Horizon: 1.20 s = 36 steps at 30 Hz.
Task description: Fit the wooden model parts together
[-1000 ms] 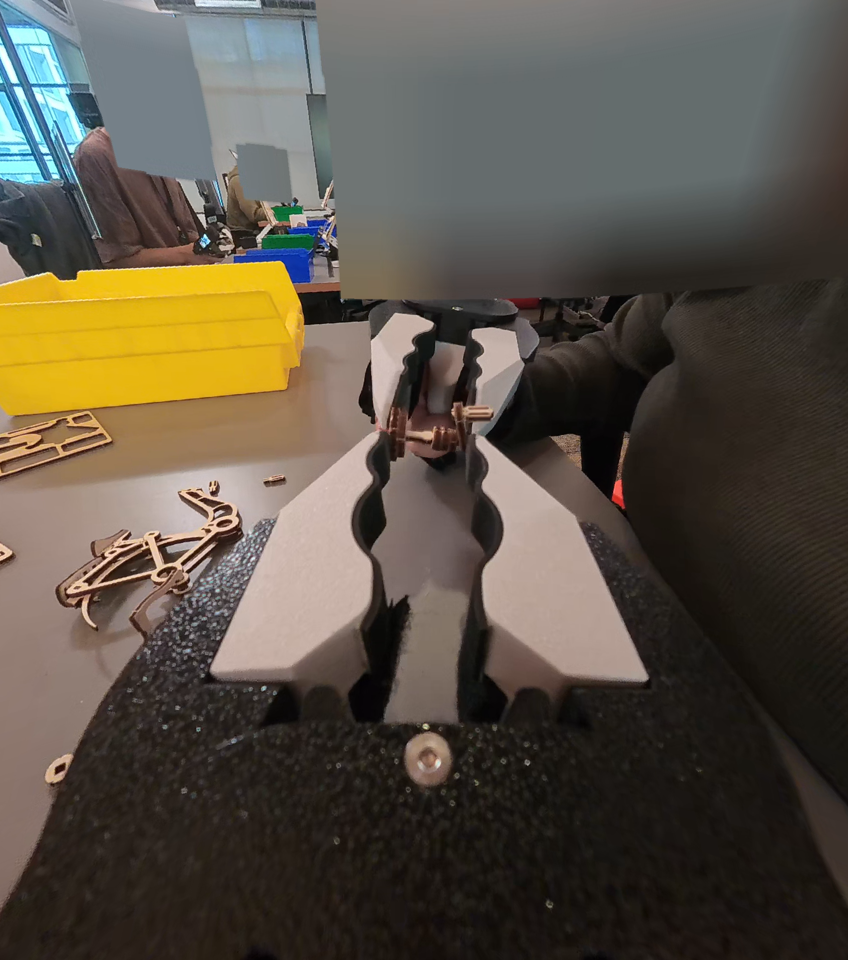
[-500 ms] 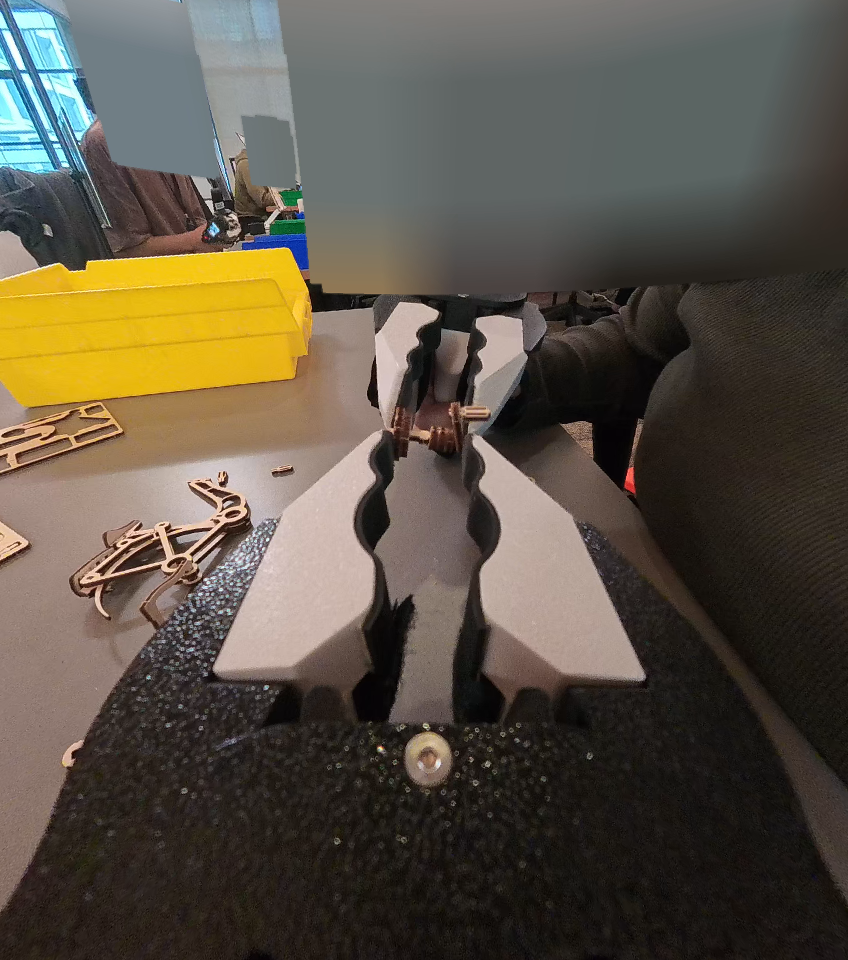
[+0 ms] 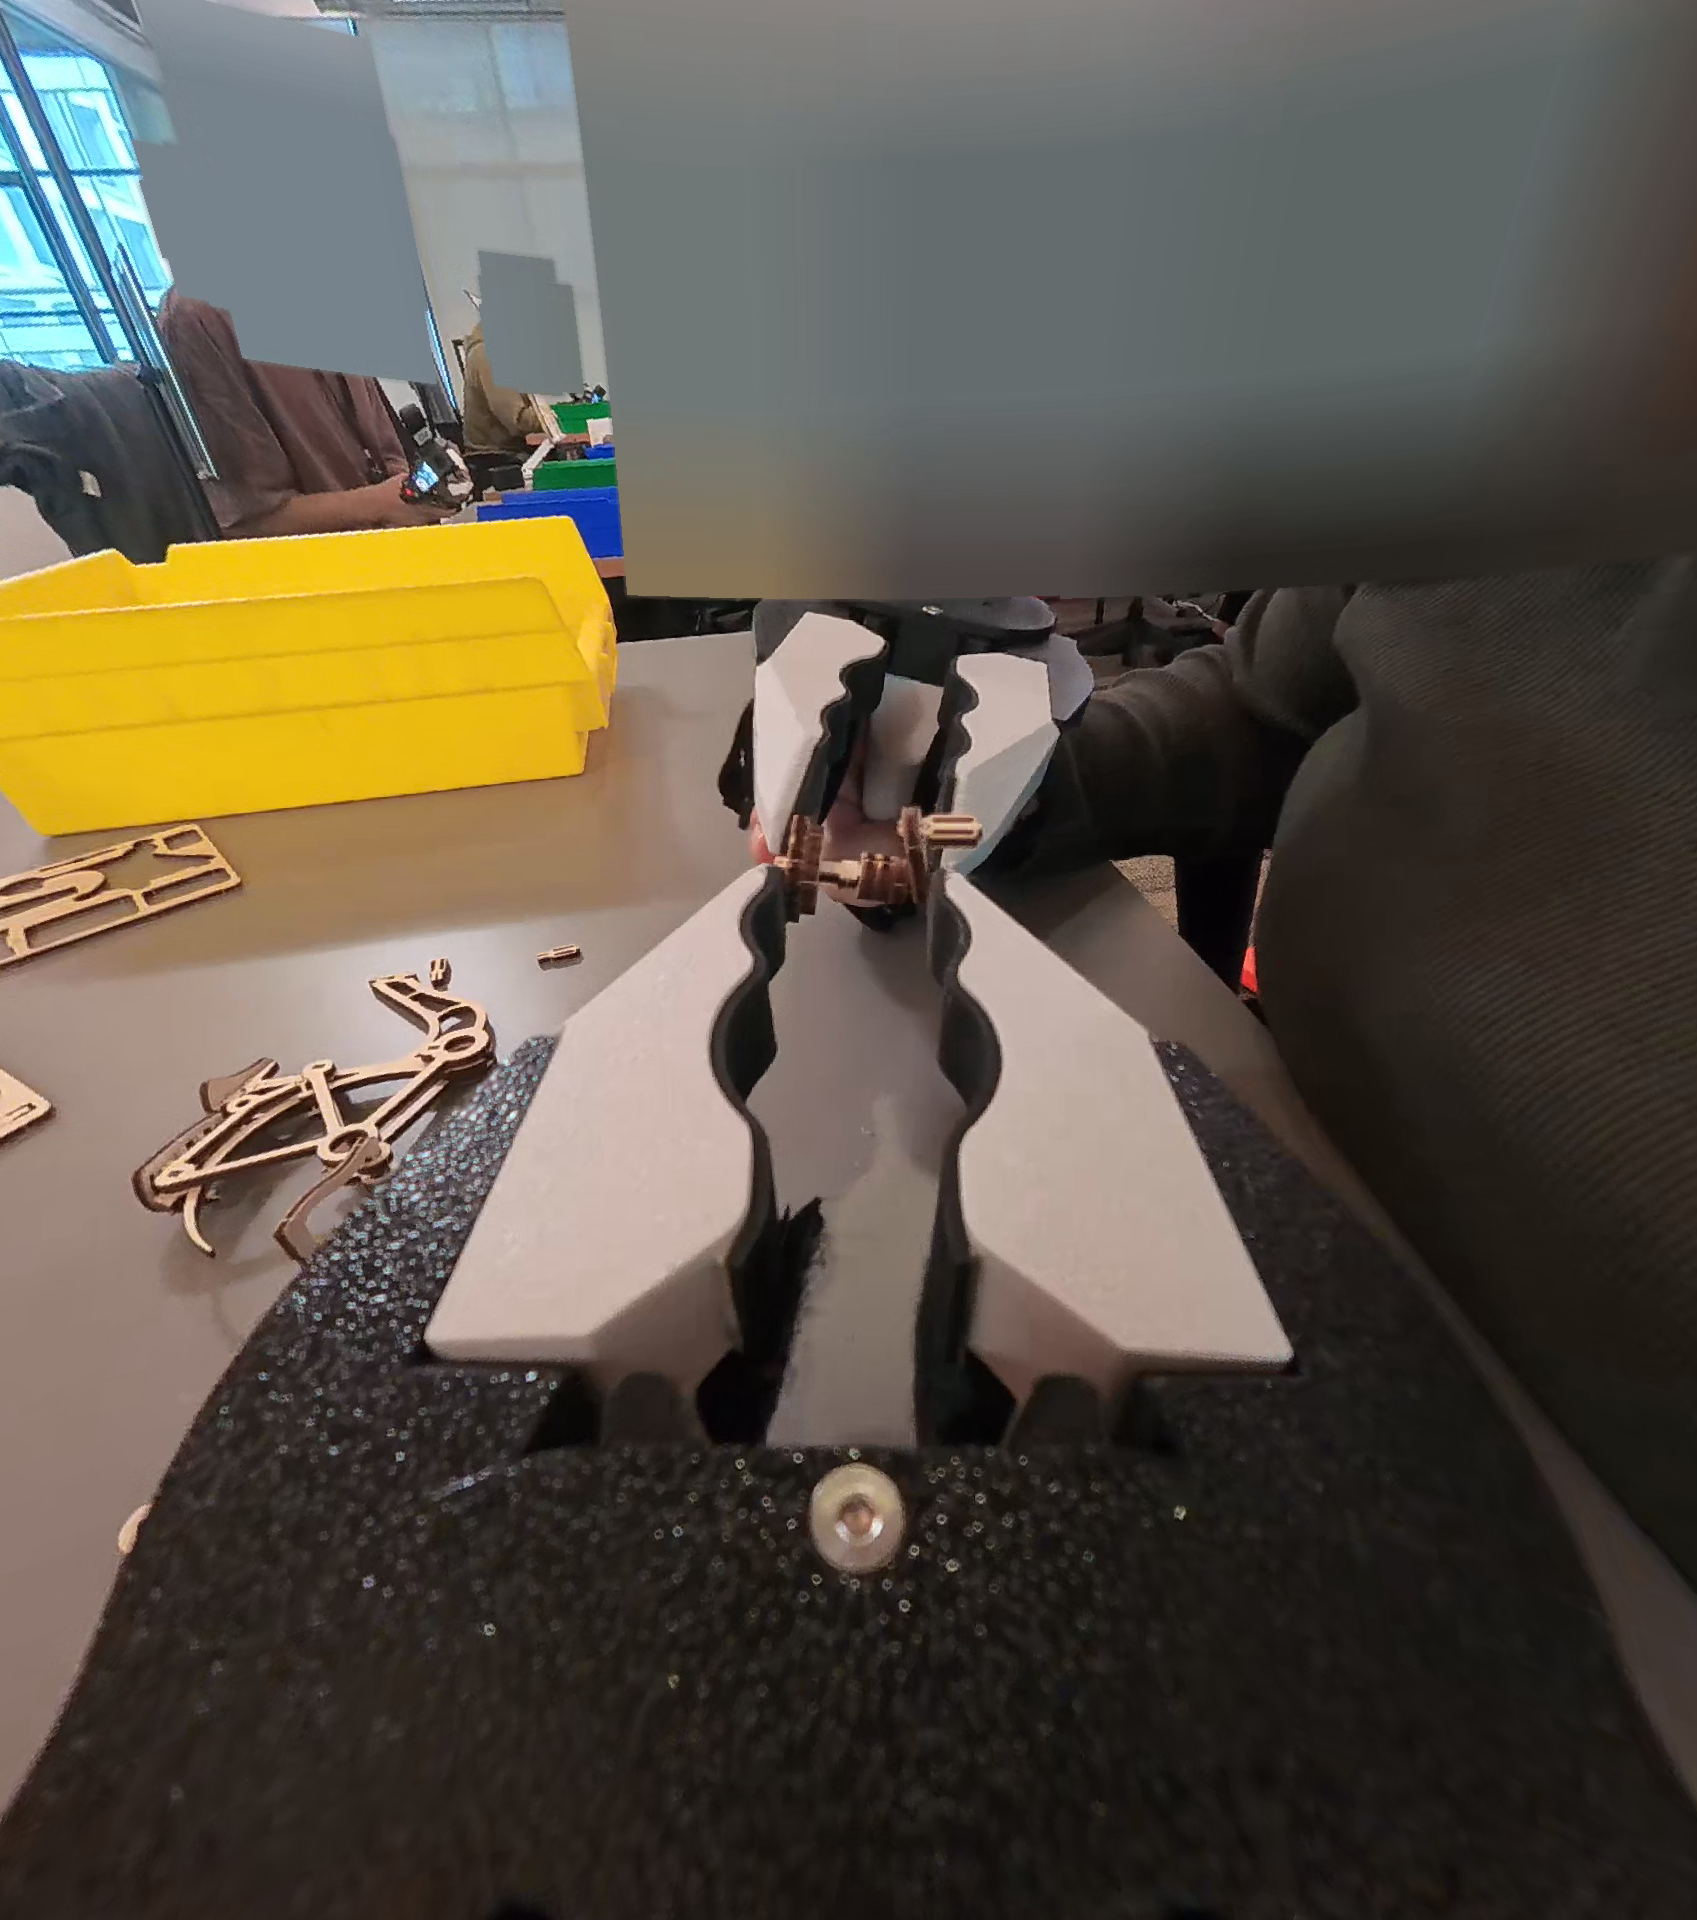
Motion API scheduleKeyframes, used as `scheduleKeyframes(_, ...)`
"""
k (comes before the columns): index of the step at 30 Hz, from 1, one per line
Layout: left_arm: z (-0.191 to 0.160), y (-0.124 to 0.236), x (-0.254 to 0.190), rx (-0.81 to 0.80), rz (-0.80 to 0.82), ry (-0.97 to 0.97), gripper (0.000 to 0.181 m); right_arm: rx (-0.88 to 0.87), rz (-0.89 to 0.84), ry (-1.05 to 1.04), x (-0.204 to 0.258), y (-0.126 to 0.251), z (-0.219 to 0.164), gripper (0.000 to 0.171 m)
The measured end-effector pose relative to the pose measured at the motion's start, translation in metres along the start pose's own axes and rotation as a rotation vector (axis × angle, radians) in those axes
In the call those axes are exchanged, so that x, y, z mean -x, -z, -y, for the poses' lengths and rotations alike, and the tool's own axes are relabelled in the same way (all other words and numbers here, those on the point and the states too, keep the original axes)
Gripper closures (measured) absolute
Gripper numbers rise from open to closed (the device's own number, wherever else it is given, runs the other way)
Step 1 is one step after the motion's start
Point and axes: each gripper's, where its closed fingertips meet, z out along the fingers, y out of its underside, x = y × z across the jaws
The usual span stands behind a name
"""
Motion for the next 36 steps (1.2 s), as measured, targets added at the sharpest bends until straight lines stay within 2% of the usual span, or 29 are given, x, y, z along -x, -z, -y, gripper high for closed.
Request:
scheduleKeyframes(5,-0.003,-0.002,-0.002,0.034,0.016,-0.073,0.157,0.029,0.008,0.001,0.001,0.002,-0.002,0.146)
scheduleKeyframes(19,-0.008,-0.006,0.001,0.077,0.026,-0.073,0.159,0.088,0.01,0.0,0.0,0.007,-0.008,0.147)
scheduleKeyframes(20,-0.008,-0.006,0.0,0.079,0.028,-0.073,0.161,0.091,0.01,0.001,0.0,0.007,-0.009,0.151)
scheduleKeyframes(31,-0.004,-0.002,0.006,0.029,0.032,-0.038,0.16,0.044,-0.016,0.008,-0.003,0.002,-0.005,0.149)
scheduleKeyframes(36,-0.004,0.0,0.009,0.03,0.059,-0.035,0.154,0.004,-0.047,-0.027,-0.011,0.004,-0.001,0.149)
